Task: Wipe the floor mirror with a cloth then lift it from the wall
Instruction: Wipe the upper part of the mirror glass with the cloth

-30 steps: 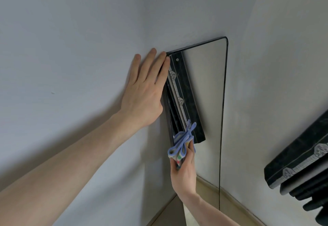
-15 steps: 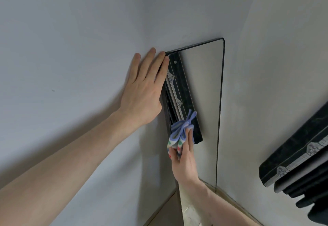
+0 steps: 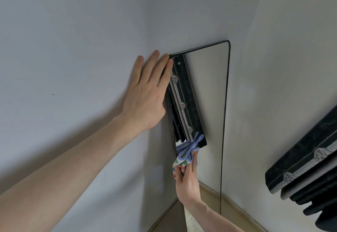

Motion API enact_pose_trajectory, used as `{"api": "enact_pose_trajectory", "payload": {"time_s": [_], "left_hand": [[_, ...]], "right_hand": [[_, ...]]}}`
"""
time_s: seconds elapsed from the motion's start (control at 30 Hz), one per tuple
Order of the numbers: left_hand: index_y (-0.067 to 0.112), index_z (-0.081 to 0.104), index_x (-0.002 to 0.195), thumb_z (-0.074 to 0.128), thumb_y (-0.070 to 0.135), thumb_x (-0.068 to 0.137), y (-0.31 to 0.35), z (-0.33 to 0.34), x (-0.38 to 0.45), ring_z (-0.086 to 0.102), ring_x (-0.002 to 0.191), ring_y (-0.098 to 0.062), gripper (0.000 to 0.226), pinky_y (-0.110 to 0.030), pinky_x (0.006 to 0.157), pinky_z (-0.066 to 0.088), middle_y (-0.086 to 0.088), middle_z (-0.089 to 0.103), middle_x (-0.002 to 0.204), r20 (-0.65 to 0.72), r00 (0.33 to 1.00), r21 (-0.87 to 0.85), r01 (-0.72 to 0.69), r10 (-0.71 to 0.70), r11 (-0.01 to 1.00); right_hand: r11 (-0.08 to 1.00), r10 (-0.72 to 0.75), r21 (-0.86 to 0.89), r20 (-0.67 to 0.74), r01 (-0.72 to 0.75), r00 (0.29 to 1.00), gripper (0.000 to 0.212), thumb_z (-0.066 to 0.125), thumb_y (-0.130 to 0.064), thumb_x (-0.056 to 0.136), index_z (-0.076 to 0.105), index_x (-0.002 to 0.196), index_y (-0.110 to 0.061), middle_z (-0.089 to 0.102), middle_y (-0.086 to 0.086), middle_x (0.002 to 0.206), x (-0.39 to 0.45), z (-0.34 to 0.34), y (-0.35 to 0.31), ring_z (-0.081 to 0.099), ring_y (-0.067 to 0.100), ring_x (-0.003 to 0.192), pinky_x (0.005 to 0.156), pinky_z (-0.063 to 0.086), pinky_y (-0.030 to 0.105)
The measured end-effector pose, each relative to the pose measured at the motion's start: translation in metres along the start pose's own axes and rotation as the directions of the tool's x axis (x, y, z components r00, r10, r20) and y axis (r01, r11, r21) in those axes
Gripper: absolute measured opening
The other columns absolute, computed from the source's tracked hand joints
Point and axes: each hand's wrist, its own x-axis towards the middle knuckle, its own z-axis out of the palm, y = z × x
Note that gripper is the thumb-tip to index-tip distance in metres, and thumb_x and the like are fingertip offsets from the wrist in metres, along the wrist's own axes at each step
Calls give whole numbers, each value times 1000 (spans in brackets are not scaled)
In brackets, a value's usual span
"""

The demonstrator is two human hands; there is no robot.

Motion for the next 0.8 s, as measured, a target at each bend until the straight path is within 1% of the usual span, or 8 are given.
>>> {"api": "enact_pose_trajectory", "payload": {"time_s": [0.07,0.13,0.23,0.3,0.47,0.53,0.7,0.8], "left_hand": [[2,17,162,41,12,76,0,-1,0,6,159,-36,90,-52,126,-13,-14,16,171,-2,1000,-5,0,0,1000],[2,17,162,40,12,75,0,-1,0,6,159,-36,90,-52,126,-13,-14,16,171,-3,1000,-10,1,-1,1000],[3,15,162,45,10,77,0,-1,0,4,160,-35,91,-51,126,-14,-13,14,172,-4,1000,-19,3,-3,1000],[3,16,162,49,8,77,0,0,0,5,160,-35,91,-51,126,-14,-13,15,172,-6,1000,-25,3,-3,1000],[1,20,161,31,16,78,0,0,1,10,159,-37,84,-51,126,-13,-15,20,170,-16,1000,-41,2,-3,999],[1,21,160,24,17,78,0,0,1,10,159,-37,84,-51,126,-12,-15,21,170,-16,1000,-47,2,-3,999],[2,19,161,45,6,75,1,1,1,8,159,-36,90,-50,126,-14,-14,18,171,-13,1000,-39,4,-5,999],[2,19,161,42,6,76,1,2,0,8,159,-36,88,-50,126,-13,-13,19,171,-19,1000,-41,6,-7,999]], "right_hand": [[997,55,50,13,-56,998,93,50,-32,102,-25,151,-59,38,2,151,-2,1,4,65,9,91,85,52,18],[997,46,67,-10,-45,999,95,49,-38,99,-30,136,-74,42,1,145,1,-2,-6,67,18,93,90,56,31],[989,-131,61,-100,137,986,90,52,-41,100,-18,154,-59,7,-10,172,14,-10,-45,44,37,144,112,46,53],[960,-257,63,-169,271,951,89,56,-33,103,-10,160,-48,-2,-12,173,30,-17,-74,19,27,159,119,38,55],[919,-374,19,-269,394,888,79,59,-25,104,12,166,-13,4,-3,174,61,-31,-130,7,18,161,119,39,53],[918,-379,4,-279,396,882,78,59,-25,104,12,165,-12,4,-3,175,65,-30,-134,7,18,161,117,42,53],[922,-383,-36,-213,385,899,77,56,-25,106,8,165,-11,1,-1,175,50,-19,-91,0,18,161,125,30,49],[942,-336,-40,-175,334,926,79,53,-24,106,0,166,-21,-6,-12,173,31,-7,-52,2,19,161,125,30,50]]}}
